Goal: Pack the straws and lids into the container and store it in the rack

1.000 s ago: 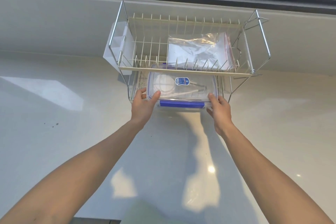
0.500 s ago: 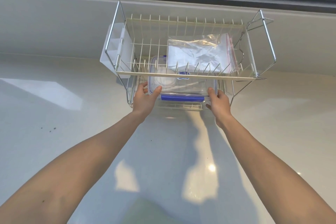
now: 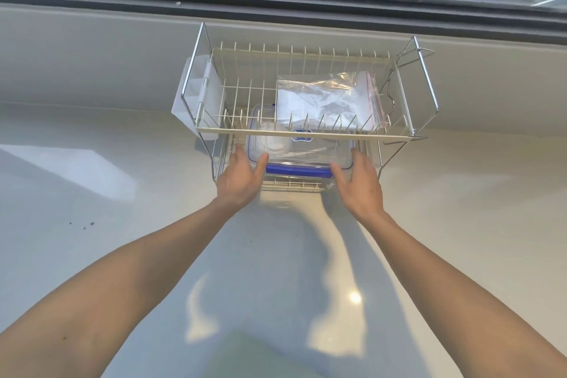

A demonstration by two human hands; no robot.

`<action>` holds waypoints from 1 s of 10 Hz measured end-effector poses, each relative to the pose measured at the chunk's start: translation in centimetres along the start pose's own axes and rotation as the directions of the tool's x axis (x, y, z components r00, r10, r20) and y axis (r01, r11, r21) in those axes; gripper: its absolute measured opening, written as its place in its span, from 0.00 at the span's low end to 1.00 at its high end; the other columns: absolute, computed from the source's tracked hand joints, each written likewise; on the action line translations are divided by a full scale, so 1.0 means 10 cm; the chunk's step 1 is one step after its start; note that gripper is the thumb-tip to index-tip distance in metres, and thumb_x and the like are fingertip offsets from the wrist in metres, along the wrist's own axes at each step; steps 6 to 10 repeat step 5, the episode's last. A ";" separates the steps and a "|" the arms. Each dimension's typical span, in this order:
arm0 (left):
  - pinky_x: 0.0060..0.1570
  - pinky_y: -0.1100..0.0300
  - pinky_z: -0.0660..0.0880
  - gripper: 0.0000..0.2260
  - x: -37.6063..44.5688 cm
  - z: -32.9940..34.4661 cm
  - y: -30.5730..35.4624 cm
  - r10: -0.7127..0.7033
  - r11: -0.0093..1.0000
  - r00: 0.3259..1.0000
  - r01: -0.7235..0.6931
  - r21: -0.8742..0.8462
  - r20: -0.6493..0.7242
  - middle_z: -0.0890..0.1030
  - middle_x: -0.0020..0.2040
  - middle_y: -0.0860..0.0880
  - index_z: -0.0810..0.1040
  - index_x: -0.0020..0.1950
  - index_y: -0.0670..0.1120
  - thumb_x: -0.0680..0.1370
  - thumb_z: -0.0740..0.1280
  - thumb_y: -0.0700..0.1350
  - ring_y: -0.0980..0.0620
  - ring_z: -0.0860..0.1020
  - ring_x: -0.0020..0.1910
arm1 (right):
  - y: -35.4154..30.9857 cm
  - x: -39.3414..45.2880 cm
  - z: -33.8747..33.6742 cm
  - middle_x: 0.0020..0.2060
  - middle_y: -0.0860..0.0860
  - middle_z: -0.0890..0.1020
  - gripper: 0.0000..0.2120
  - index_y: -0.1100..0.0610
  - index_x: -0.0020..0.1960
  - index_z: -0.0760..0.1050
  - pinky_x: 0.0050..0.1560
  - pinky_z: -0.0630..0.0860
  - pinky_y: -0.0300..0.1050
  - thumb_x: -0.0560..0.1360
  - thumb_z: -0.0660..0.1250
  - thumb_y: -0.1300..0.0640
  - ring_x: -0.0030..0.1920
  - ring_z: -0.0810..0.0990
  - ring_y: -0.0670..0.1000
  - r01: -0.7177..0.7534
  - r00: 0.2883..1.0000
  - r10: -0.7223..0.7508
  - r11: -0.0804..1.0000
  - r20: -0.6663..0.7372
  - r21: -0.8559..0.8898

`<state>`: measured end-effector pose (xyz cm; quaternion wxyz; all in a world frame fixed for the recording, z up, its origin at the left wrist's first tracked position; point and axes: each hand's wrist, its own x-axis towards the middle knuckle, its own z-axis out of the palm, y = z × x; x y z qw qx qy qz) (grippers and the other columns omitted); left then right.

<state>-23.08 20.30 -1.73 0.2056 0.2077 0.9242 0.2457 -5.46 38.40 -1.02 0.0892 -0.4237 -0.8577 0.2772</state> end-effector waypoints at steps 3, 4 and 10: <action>0.60 0.45 0.74 0.32 -0.39 -0.33 0.05 0.100 0.868 0.951 -0.228 0.440 0.294 0.71 0.71 0.41 0.65 0.75 0.44 0.77 0.65 0.61 0.40 0.75 0.66 | -0.18 -0.33 -0.13 0.69 0.55 0.73 0.27 0.51 0.73 0.70 0.71 0.67 0.59 0.77 0.60 0.40 0.71 0.68 0.59 0.264 0.933 -0.118 0.868 0.340 -0.421; 0.60 0.48 0.76 0.28 -0.47 -0.53 0.17 0.140 0.815 0.886 -0.357 0.457 0.442 0.77 0.67 0.44 0.72 0.70 0.46 0.76 0.66 0.61 0.43 0.77 0.63 | -0.37 -0.37 -0.33 0.71 0.54 0.71 0.29 0.49 0.74 0.68 0.69 0.70 0.57 0.77 0.59 0.37 0.72 0.68 0.59 0.282 0.895 -0.076 0.860 0.440 -0.425; 0.61 0.49 0.76 0.29 -0.53 -0.71 0.33 0.147 0.773 0.846 -0.421 0.474 0.513 0.79 0.66 0.46 0.74 0.70 0.46 0.75 0.65 0.64 0.45 0.78 0.62 | -0.63 -0.41 -0.58 0.71 0.53 0.73 0.29 0.49 0.75 0.69 0.66 0.71 0.54 0.77 0.62 0.38 0.72 0.71 0.58 0.334 0.860 -0.094 0.846 0.501 -0.416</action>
